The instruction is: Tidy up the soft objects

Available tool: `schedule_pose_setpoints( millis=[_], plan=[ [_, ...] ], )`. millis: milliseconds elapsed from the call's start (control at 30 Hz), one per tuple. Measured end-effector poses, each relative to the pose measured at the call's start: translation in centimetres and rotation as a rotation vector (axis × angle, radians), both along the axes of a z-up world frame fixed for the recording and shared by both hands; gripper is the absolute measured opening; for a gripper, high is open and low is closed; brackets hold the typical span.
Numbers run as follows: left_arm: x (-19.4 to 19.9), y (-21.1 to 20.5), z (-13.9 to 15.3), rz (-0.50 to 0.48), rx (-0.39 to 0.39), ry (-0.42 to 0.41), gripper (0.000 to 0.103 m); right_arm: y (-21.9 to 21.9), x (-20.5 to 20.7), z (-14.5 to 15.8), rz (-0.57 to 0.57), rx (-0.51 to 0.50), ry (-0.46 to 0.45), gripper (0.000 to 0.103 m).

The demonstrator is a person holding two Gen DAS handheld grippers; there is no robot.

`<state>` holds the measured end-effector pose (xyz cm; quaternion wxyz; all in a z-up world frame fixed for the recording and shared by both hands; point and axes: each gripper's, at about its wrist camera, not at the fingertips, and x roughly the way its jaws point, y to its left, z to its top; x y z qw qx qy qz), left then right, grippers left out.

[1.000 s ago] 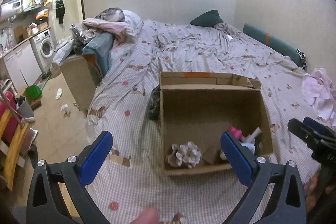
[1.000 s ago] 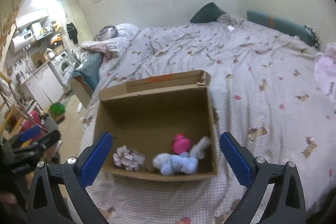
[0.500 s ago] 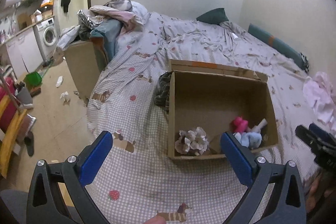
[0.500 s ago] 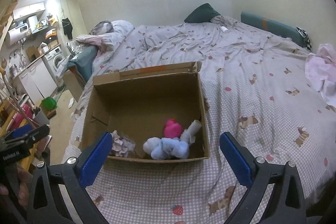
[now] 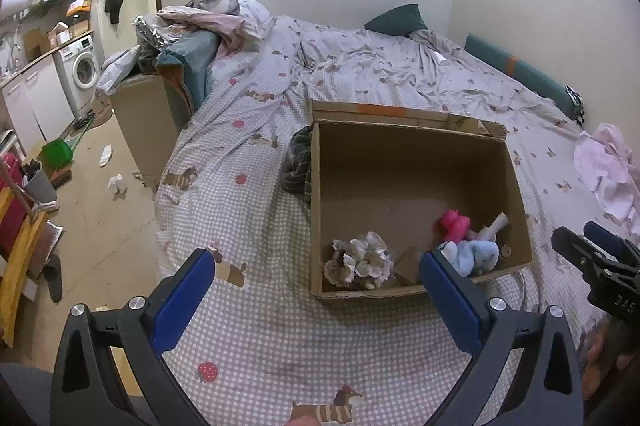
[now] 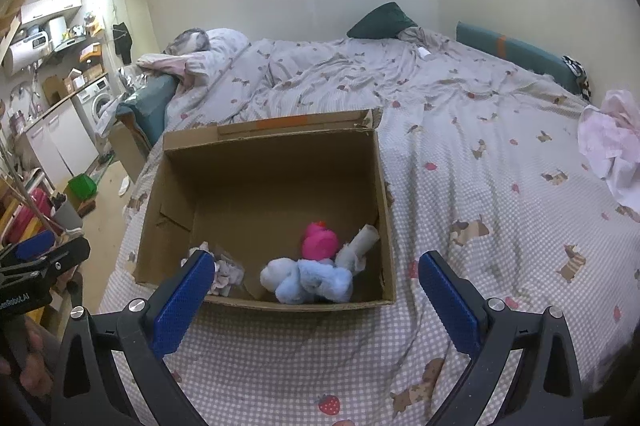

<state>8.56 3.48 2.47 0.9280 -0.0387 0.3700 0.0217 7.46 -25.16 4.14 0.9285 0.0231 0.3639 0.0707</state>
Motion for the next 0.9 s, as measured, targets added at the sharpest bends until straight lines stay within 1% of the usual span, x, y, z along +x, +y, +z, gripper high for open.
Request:
schedule_pose_setpoints(
  millis=[467, 633, 900],
  plan=[
    [-0.16, -0.76, 0.04, -0.033, 0.006, -0.009, 0.102, 0.31, -0.02, -0.16, 0.005, -0.009, 0.006, 0.103],
    [-0.2, -0.86, -0.05, -0.05, -0.012, -0.001, 0.102, 0.36, -0.03, -0.32, 0.009, 0.002, 0.008, 0.103],
    [-0.22, -1.03, -0.03, -0.051, -0.009, -0.004, 0.102, 0.51, 0.04, -0.72, 0.014, 0.005, 0.011, 0.103]
  ],
)
